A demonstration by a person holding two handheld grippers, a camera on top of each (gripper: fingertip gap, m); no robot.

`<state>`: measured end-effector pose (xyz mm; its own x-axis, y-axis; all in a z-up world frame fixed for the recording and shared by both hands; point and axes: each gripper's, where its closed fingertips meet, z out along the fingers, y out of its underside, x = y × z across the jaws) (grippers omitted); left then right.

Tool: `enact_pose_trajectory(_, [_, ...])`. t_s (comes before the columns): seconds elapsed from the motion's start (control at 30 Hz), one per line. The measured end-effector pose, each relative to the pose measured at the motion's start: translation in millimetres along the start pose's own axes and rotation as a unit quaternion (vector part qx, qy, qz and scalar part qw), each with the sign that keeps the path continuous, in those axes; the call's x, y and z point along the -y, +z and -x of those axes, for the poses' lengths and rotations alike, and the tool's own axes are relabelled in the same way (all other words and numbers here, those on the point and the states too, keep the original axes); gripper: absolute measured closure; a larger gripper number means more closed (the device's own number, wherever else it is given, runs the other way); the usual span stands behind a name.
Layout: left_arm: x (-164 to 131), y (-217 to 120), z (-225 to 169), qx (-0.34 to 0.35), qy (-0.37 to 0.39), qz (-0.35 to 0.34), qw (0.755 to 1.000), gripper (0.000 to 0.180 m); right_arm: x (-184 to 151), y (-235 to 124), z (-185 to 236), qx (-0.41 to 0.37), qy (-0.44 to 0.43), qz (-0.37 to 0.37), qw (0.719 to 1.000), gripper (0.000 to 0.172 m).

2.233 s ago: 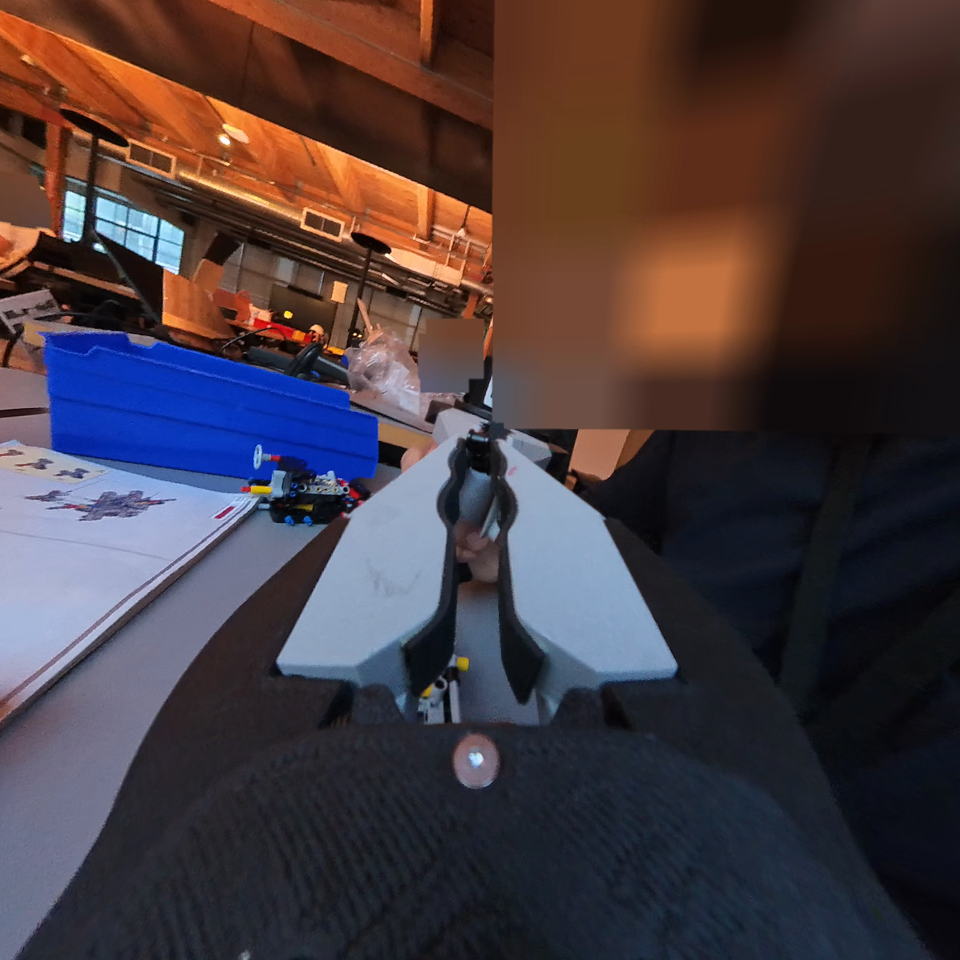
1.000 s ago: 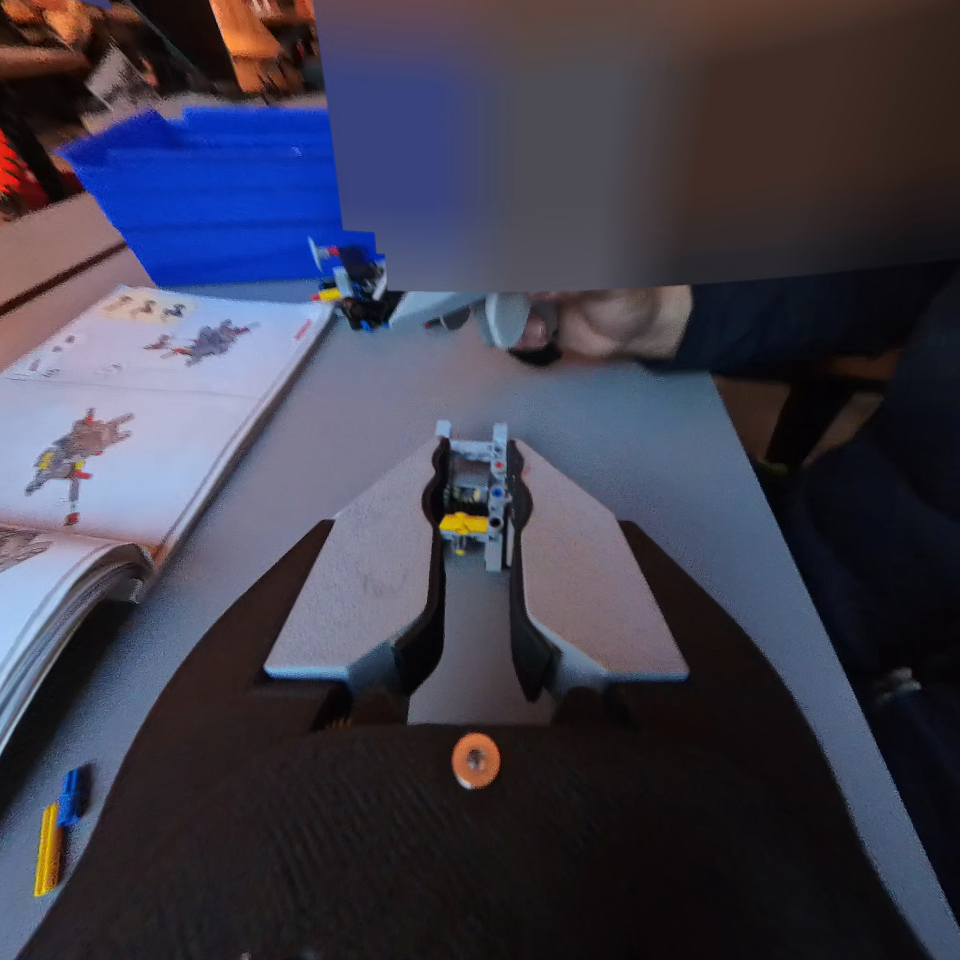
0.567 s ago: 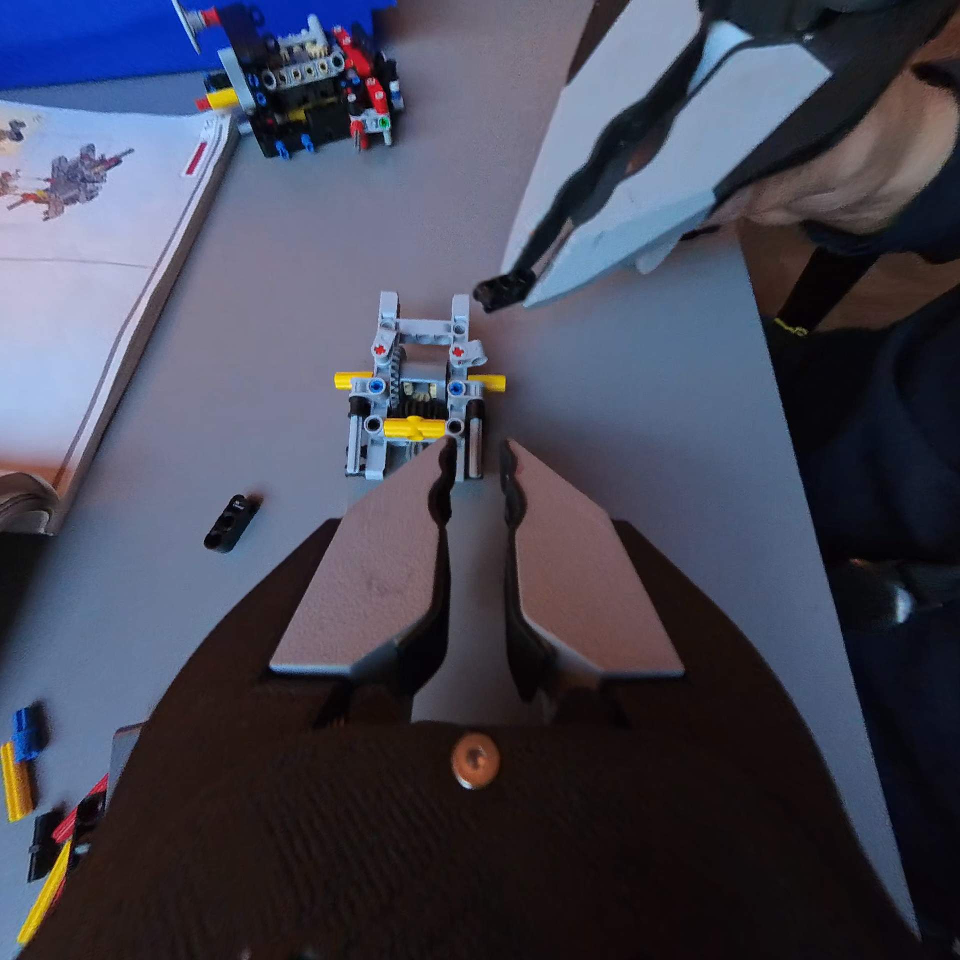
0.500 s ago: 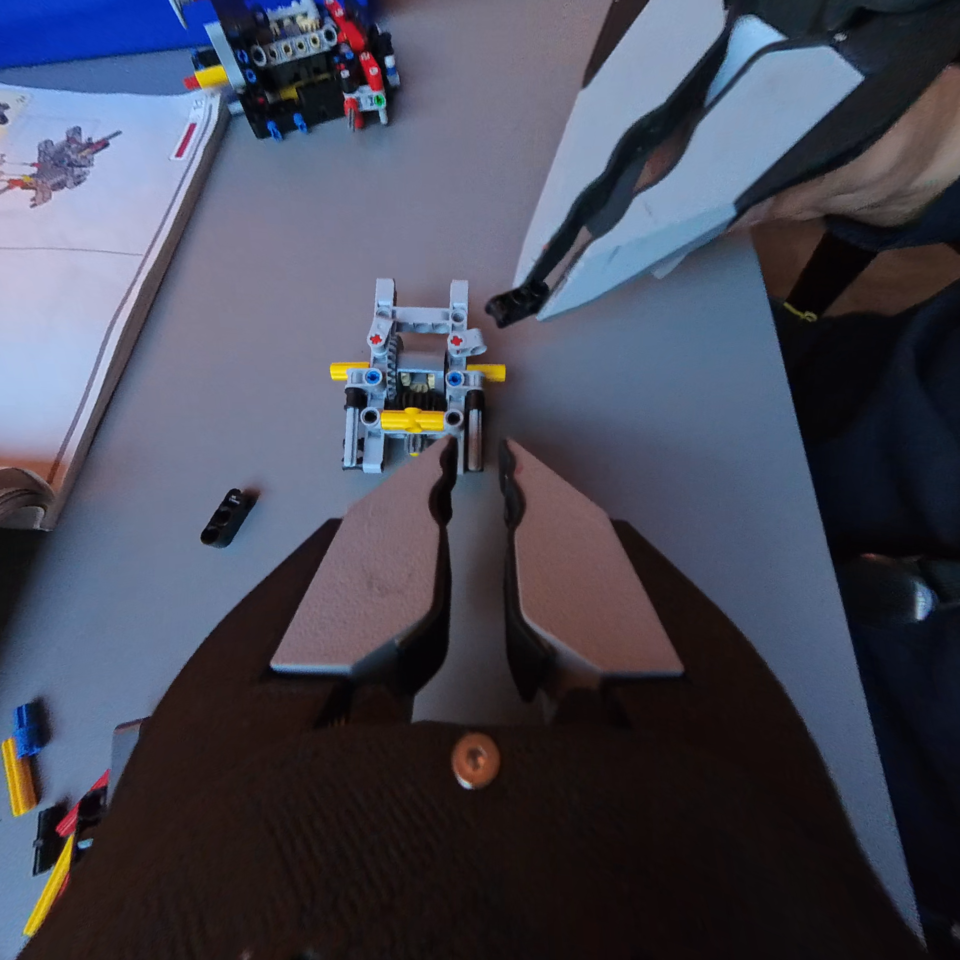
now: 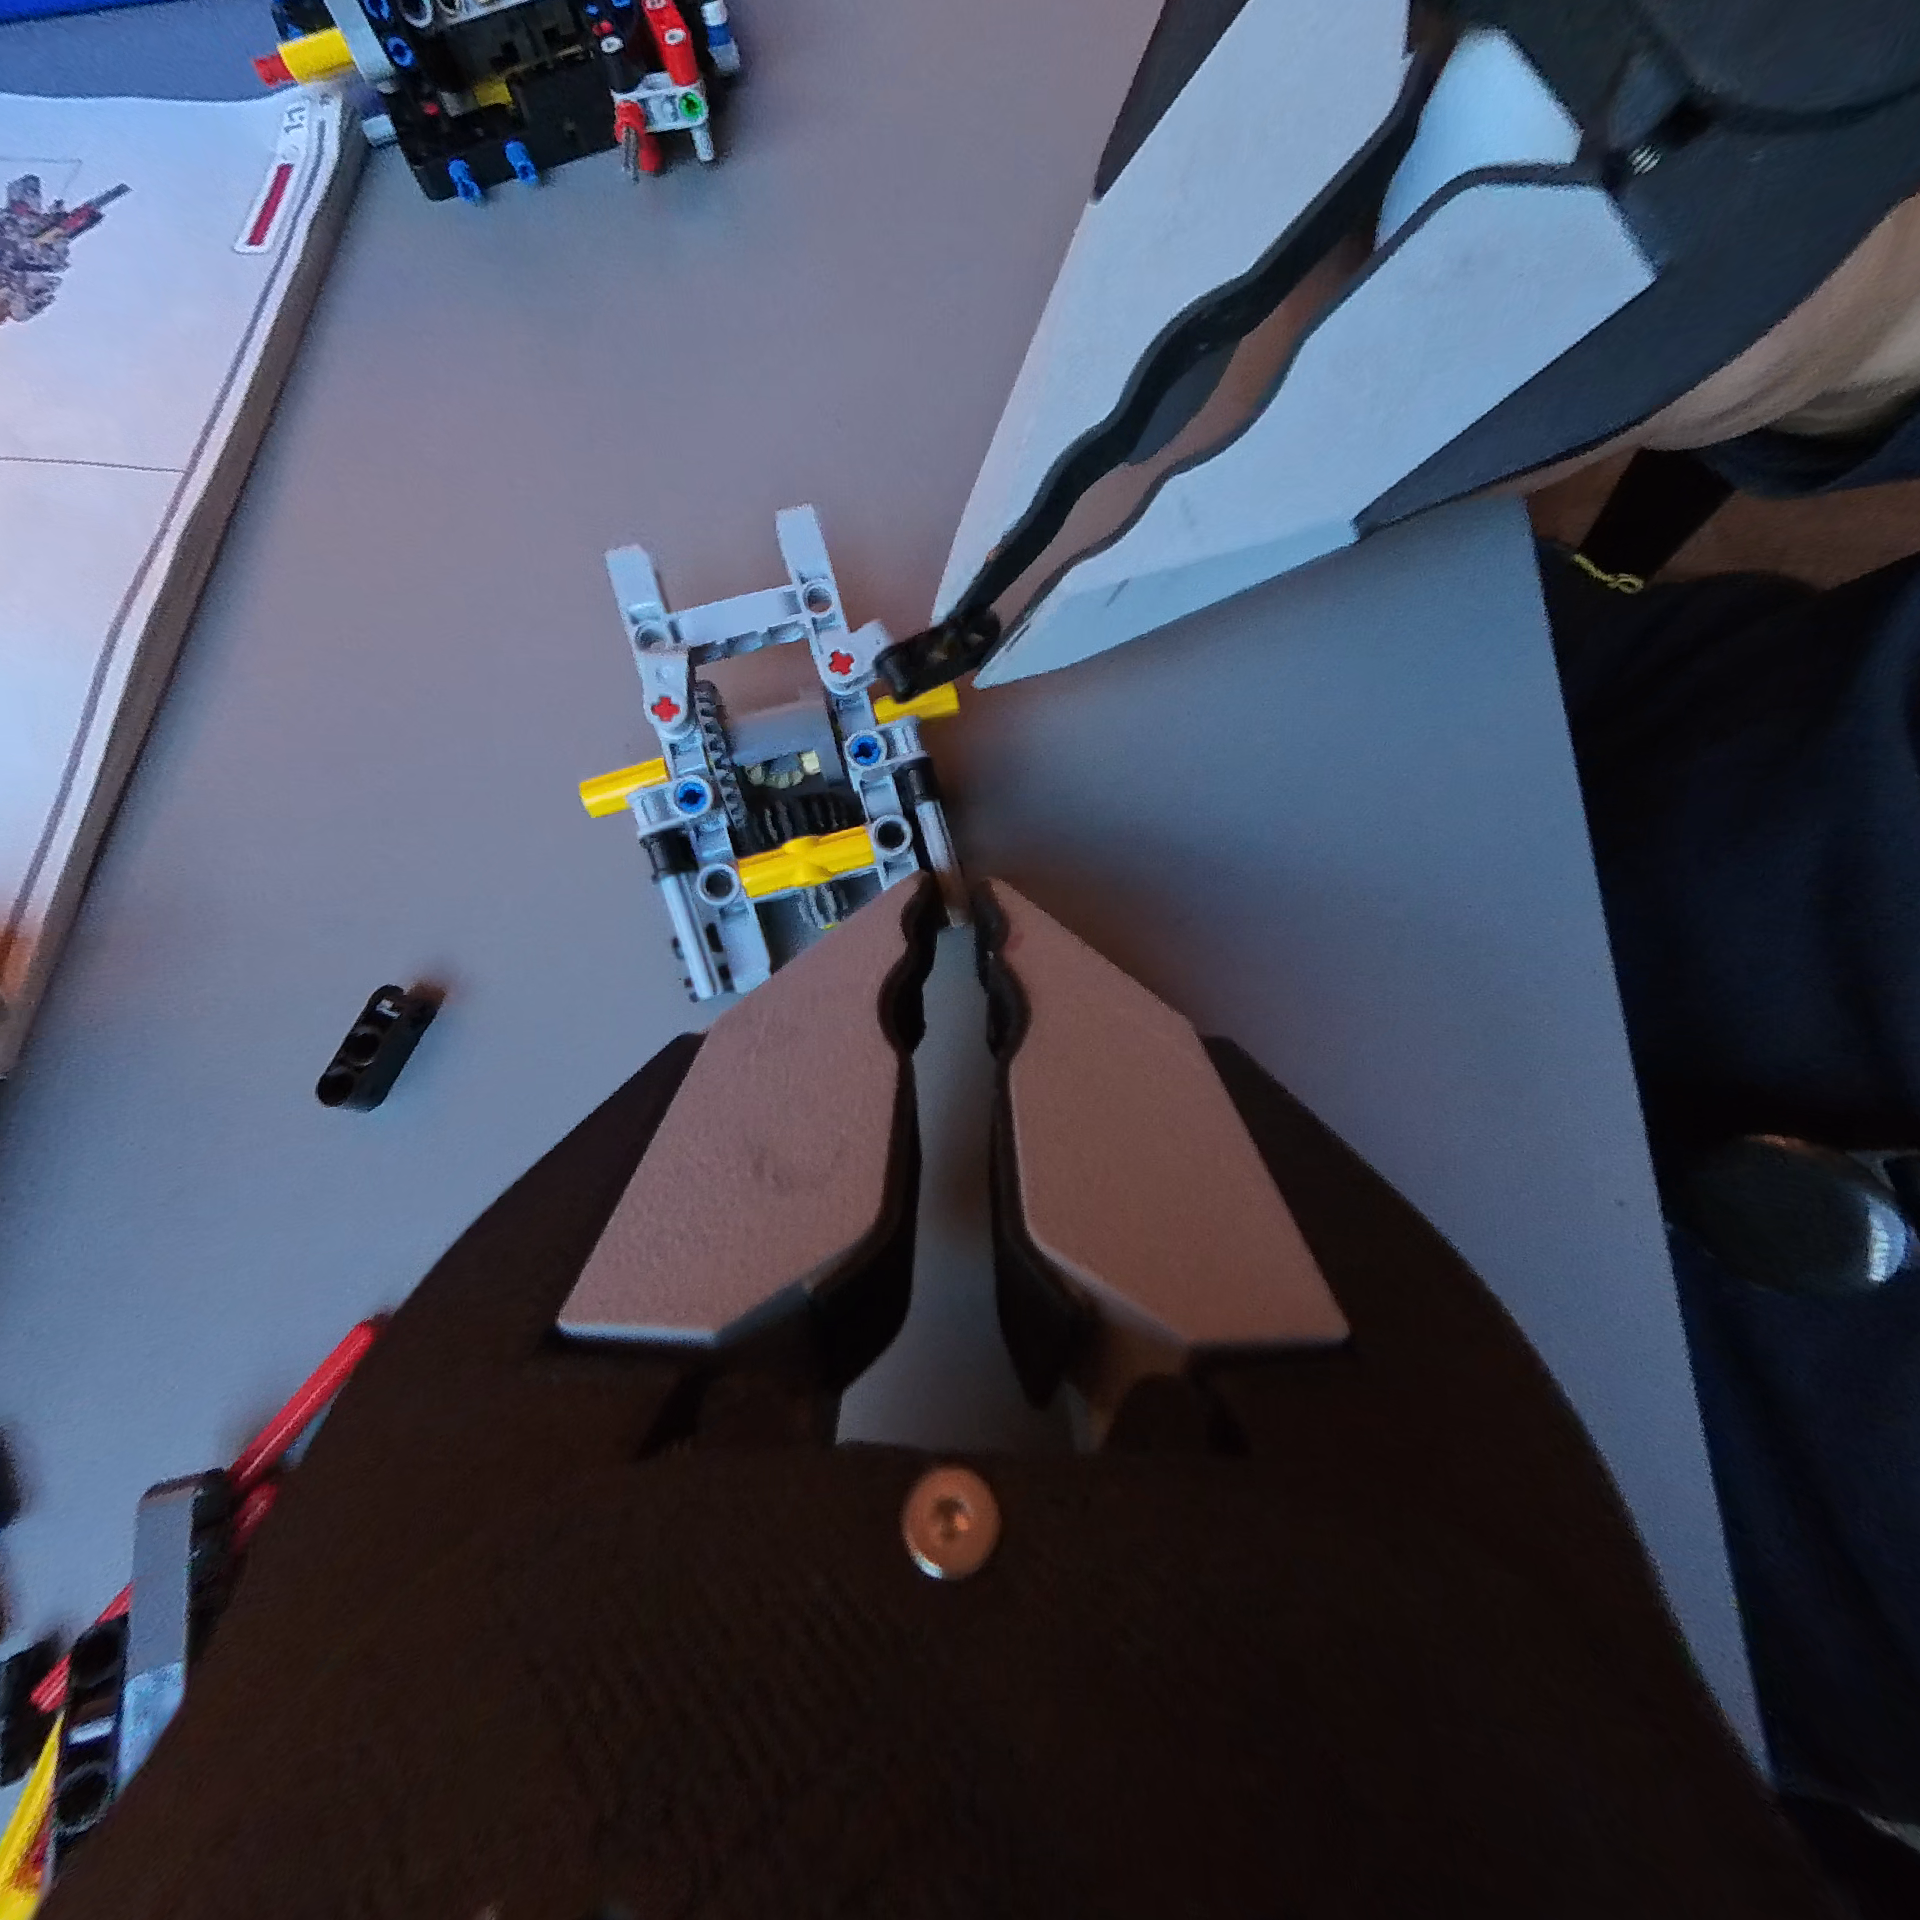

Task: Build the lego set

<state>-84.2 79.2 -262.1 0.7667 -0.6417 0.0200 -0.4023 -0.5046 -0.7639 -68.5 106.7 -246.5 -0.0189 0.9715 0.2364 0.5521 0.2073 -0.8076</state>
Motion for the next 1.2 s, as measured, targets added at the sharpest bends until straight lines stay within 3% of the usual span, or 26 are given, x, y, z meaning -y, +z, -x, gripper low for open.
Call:
enact_pose_trajectory(0.3, [5.4,-0.3,-12.2,-0.031,-0.003,-0.013,0.999,0.175,-7.5,4.3,0.1,0.012,0.004,0.027,1.0,0.167])
enact_pose_trajectory(0.5, [10.9,-3.3,-19.5,-0.054,-0.005,-0.032,0.998,0.175,-8.3,-2.3,1.0,0.076,0.099,0.015,0.992,0.168])
enact_pose_trajectory(0.6, [12.4,-3.9,-21.7,-0.058,-0.002,-0.036,0.998,0.175,-2.2,-10.6,-0.2,0.144,0.197,-0.017,0.97,0.167])
enact_pose_trajectory(0.7, [12.4,-3.5,-22.3,-0.057,0.001,-0.034,0.998,0.174,5.7,-20.2,-7.0,0.209,0.299,-0.058,0.929,0.168])
enact_pose_trajectory(0.9, [14.1,-5.0,-22.7,-0.059,0.006,-0.04,0.997,0.171,7.5,-26.9,-11.1,0.256,0.362,-0.081,0.893,0.167])
enact_pose_trajectory(1.0, [13.9,-7.2,-19.7,-0.053,0.014,-0.041,0.998,0.166,5.0,-25.1,-11.2,0.245,0.346,-0.07,0.903,0.167])
enact_pose_trajectory(1.2, [15.6,-13.6,-13.4,-0.044,0.018,-0.053,0.997,0.157,-2.9,-14.6,-0.2,0.177,0.199,-0.009,0.964,0.167])
